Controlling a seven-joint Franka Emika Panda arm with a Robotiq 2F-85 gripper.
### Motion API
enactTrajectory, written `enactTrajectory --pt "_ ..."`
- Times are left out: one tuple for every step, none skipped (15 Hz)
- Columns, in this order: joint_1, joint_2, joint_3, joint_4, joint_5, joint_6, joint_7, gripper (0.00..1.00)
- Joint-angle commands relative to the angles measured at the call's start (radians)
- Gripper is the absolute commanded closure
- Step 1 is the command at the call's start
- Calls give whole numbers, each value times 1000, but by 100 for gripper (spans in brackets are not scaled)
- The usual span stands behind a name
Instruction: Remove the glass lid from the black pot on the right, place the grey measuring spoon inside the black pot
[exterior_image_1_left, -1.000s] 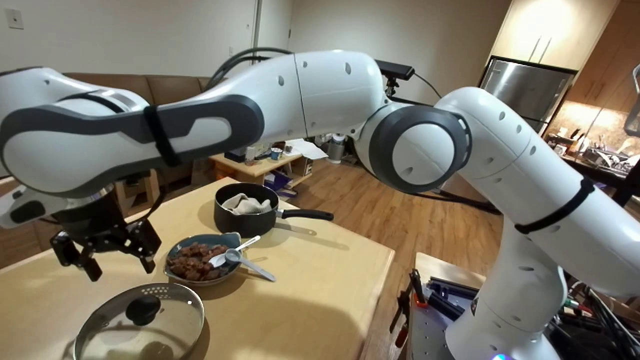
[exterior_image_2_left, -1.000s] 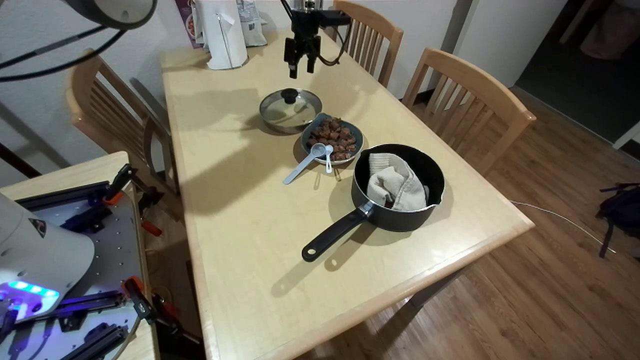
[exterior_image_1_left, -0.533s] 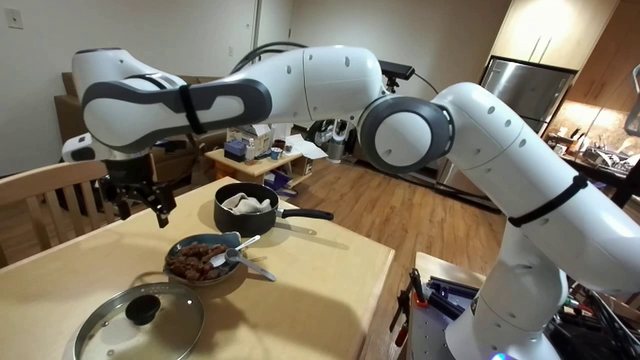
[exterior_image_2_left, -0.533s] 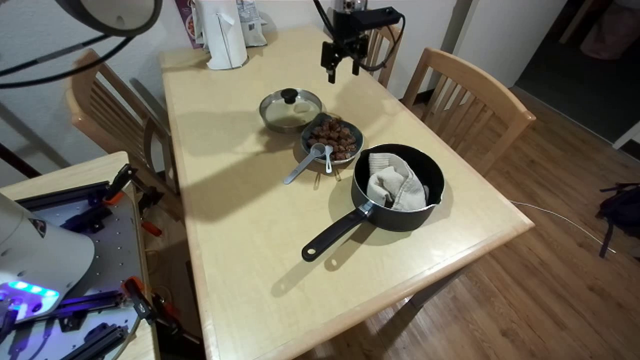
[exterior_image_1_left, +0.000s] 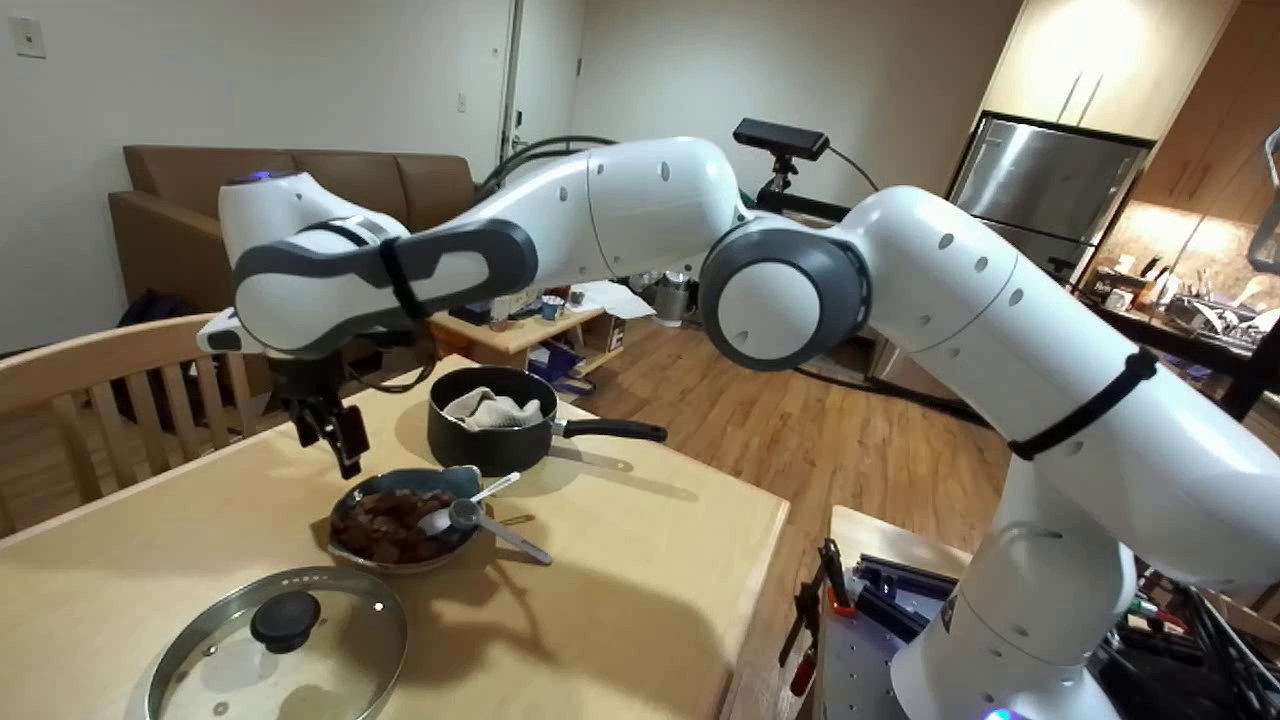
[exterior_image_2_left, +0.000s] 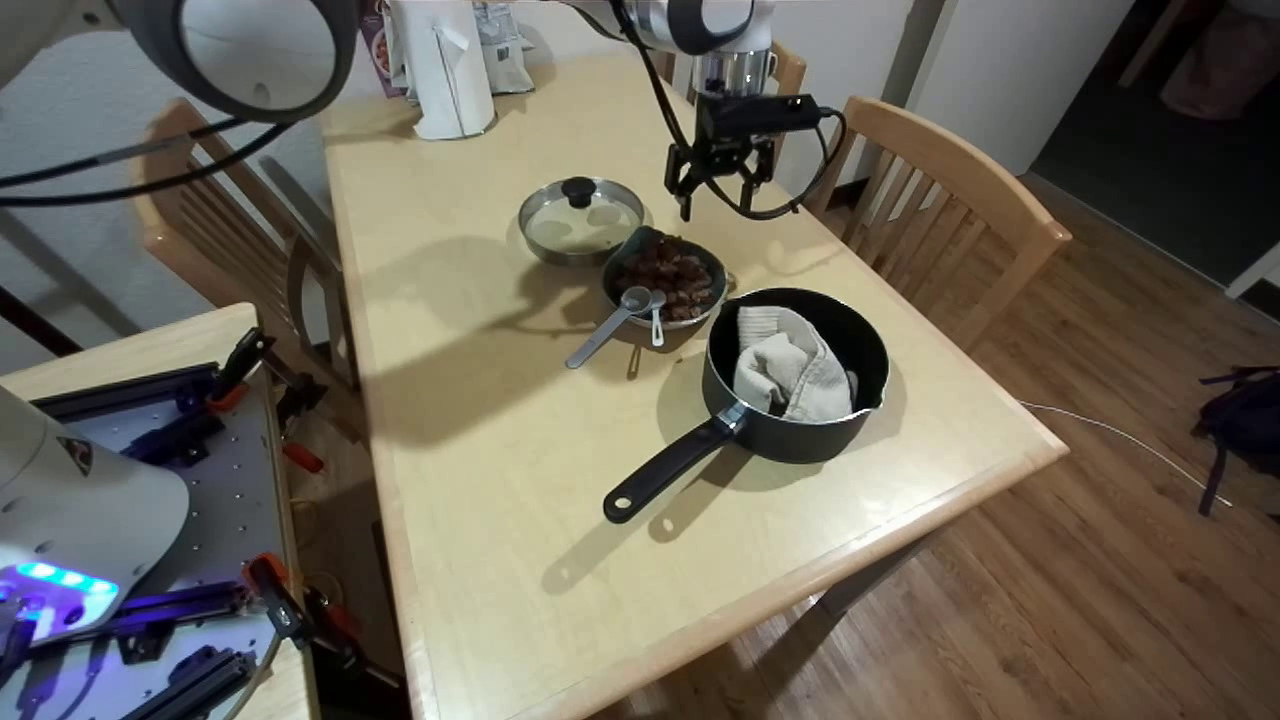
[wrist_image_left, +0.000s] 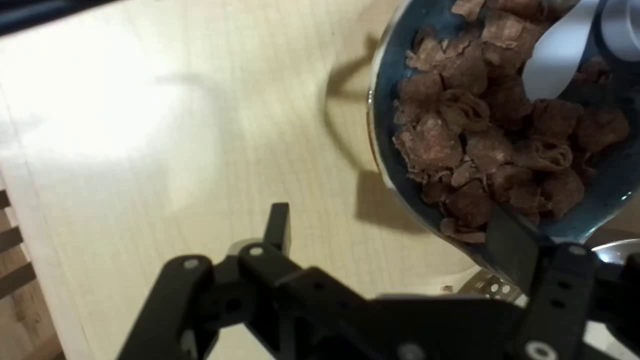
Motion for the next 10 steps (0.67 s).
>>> enactTrajectory --pt "52 -49 -54 -64 -31 24 172 0" --pt "27 0 -28 -11 -9 3 90 0" --pt "35 -1 -32 -10 -10 4 100 0" --pt "38 0 -32 -10 -10 3 100 0" --pt "38 1 -33 -10 -10 3 100 0" --pt "36 2 -33 -10 -10 3 100 0" --pt "35 2 -33 -10 -10 3 100 0" --pt "34 2 -33 -10 -10 3 100 0" --pt "42 -8 -40 -24 -24 38 106 0" --pt "53 -33 -52 -52 -42 74 114 0"
